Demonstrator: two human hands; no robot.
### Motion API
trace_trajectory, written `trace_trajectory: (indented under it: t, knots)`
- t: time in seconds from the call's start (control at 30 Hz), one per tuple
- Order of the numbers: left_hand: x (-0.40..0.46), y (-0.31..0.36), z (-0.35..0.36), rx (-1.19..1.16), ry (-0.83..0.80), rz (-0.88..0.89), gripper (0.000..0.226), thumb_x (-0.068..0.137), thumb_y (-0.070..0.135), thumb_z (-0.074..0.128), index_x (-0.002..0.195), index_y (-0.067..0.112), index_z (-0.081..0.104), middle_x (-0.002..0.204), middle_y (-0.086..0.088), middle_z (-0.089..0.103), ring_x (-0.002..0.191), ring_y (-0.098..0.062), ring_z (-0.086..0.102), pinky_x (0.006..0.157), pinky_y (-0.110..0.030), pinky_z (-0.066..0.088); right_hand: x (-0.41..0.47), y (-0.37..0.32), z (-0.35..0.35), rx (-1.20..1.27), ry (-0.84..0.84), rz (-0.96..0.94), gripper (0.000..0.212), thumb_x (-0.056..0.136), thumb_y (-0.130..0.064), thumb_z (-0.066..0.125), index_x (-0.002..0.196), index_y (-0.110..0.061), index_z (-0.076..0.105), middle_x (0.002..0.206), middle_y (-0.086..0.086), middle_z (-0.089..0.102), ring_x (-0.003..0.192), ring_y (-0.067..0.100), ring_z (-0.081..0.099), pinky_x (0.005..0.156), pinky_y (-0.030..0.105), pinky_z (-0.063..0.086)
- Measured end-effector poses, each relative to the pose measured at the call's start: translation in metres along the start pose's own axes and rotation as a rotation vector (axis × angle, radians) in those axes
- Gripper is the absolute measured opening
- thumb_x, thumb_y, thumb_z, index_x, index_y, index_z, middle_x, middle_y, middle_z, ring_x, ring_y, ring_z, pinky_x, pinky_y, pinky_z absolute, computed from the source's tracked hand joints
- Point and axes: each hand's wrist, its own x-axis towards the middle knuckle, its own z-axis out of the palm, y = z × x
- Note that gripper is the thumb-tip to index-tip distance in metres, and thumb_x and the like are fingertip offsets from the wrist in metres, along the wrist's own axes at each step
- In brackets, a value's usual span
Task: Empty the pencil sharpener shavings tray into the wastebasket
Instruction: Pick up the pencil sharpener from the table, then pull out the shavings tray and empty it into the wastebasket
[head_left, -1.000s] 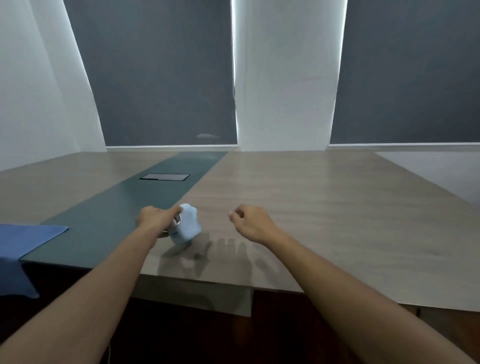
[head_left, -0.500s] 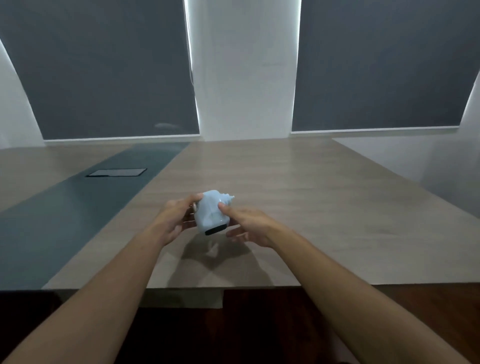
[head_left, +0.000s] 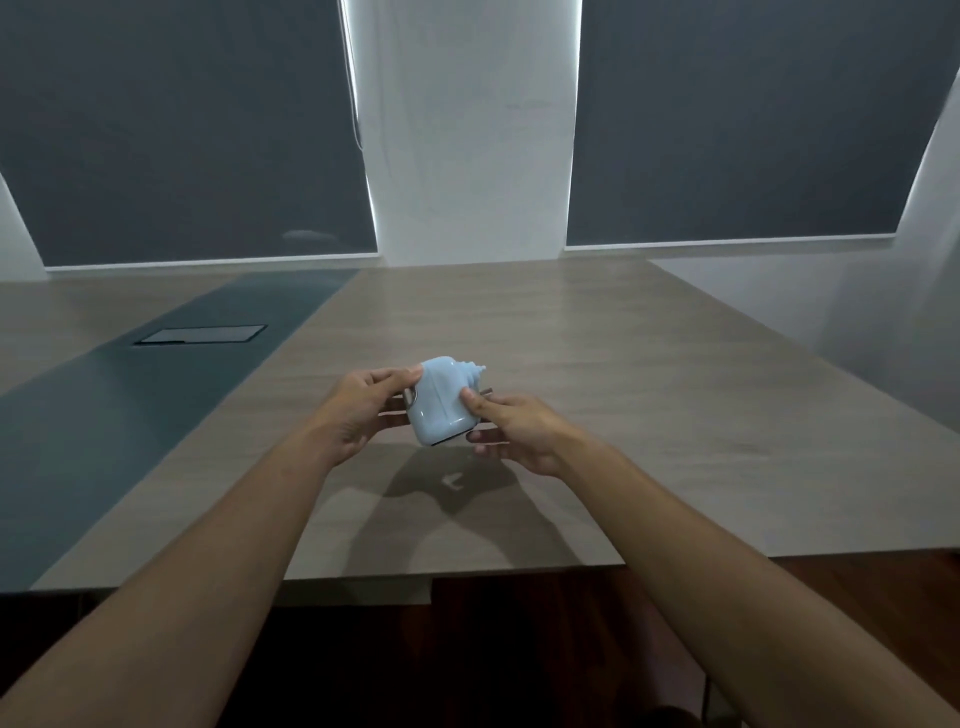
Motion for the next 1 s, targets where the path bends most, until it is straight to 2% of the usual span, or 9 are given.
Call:
trace_trajectory:
  t: [0.13, 0.23, 0.37, 0.53, 0.7, 0.77, 0.87, 0.93, 1.0]
  knots:
    - [0.004, 0.002, 0.002, 0.022, -0.008, 0.028, 0.014, 0.089, 0.019, 0.066, 0.098, 0.010, 0.073, 0.089, -0.007, 0.069, 0.072, -0.017, 0.063, 0.070, -0.029, 0.058, 0.001, 0.000, -0.003, 0.084, 0.054, -0.011, 0.027, 0.094, -0.027, 0.062, 0.109, -0.005, 0.065, 0.093, 0.003, 0.059, 0.065, 0.014, 0.050, 0.051, 0.020, 0.050]
    - [0.006, 0.002, -0.001, 0.029, 0.003, 0.039, 0.025, 0.090, 0.017, 0.065, 0.111, 0.005, 0.069, 0.095, -0.010, 0.066, 0.073, -0.017, 0.061, 0.064, -0.023, 0.058, 0.003, 0.001, -0.011, 0.140, 0.093, -0.037, 0.019, 0.096, -0.021, 0.059, 0.101, -0.004, 0.068, 0.085, 0.002, 0.061, 0.062, 0.013, 0.046, 0.048, 0.018, 0.046]
    - [0.008, 0.002, -0.003, 0.045, -0.024, 0.052, 0.041, 0.087, 0.014, 0.069, 0.125, -0.002, 0.063, 0.101, -0.011, 0.070, 0.080, -0.018, 0.066, 0.070, -0.023, 0.059, 0.006, 0.002, -0.020, 0.144, 0.110, -0.051, 0.026, 0.099, -0.015, 0.054, 0.117, 0.001, 0.063, 0.087, 0.006, 0.063, 0.068, 0.016, 0.054, 0.052, 0.018, 0.052]
    - [0.012, 0.000, -0.006, 0.091, 0.030, 0.079, 0.050, 0.082, 0.011, 0.075, 0.128, -0.002, 0.061, 0.119, -0.018, 0.068, 0.095, -0.021, 0.066, 0.079, -0.025, 0.060, 0.006, 0.002, -0.033, 0.128, 0.172, -0.071, 0.020, 0.100, -0.013, 0.050, 0.115, -0.002, 0.060, 0.090, 0.007, 0.060, 0.074, 0.018, 0.057, 0.064, 0.025, 0.054]
    - [0.009, -0.008, 0.000, 0.131, 0.166, 0.146, 0.052, 0.076, 0.010, 0.080, 0.124, -0.001, 0.063, 0.089, -0.006, 0.070, 0.079, -0.016, 0.068, 0.081, -0.028, 0.060, 0.005, 0.005, -0.050, 0.131, 0.214, -0.093, 0.033, 0.098, -0.006, 0.052, 0.130, 0.004, 0.054, 0.114, 0.015, 0.061, 0.086, 0.021, 0.064, 0.070, 0.031, 0.056]
    - [0.007, -0.011, 0.005, 0.180, 0.209, 0.167, 0.053, 0.074, 0.013, 0.083, 0.122, 0.002, 0.065, 0.090, -0.004, 0.070, 0.078, -0.015, 0.068, 0.087, -0.033, 0.058, 0.003, 0.006, -0.053, 0.125, 0.231, -0.085, 0.037, 0.096, -0.004, 0.056, 0.132, 0.002, 0.053, 0.117, 0.013, 0.062, 0.091, 0.022, 0.065, 0.069, 0.033, 0.058]
    - [0.004, -0.016, 0.014, 0.288, 0.225, 0.183, 0.052, 0.073, 0.016, 0.084, 0.120, 0.007, 0.066, 0.101, -0.007, 0.070, 0.081, -0.009, 0.065, 0.074, -0.019, 0.053, -0.001, 0.008, -0.058, 0.124, 0.265, -0.076, 0.045, 0.093, -0.002, 0.059, 0.136, 0.001, 0.048, 0.128, 0.014, 0.059, 0.097, 0.028, 0.066, 0.072, 0.035, 0.059]
    - [0.003, -0.019, 0.017, 0.325, 0.233, 0.189, 0.052, 0.072, 0.017, 0.084, 0.121, 0.009, 0.067, 0.106, -0.009, 0.070, 0.081, -0.007, 0.064, 0.064, -0.010, 0.048, -0.003, 0.009, -0.060, 0.141, 0.269, -0.070, 0.050, 0.091, 0.000, 0.062, 0.139, 0.001, 0.046, 0.134, 0.016, 0.057, 0.094, 0.027, 0.067, 0.070, 0.034, 0.060]
    - [0.001, -0.021, 0.019, 0.341, 0.251, 0.194, 0.054, 0.072, 0.017, 0.084, 0.122, 0.009, 0.066, 0.108, -0.009, 0.070, 0.080, -0.006, 0.063, 0.061, -0.006, 0.046, -0.005, 0.010, -0.062, 0.158, 0.275, -0.066, 0.053, 0.089, 0.001, 0.064, 0.139, 0.001, 0.045, 0.134, 0.018, 0.056, 0.092, 0.027, 0.068, 0.070, 0.034, 0.060]
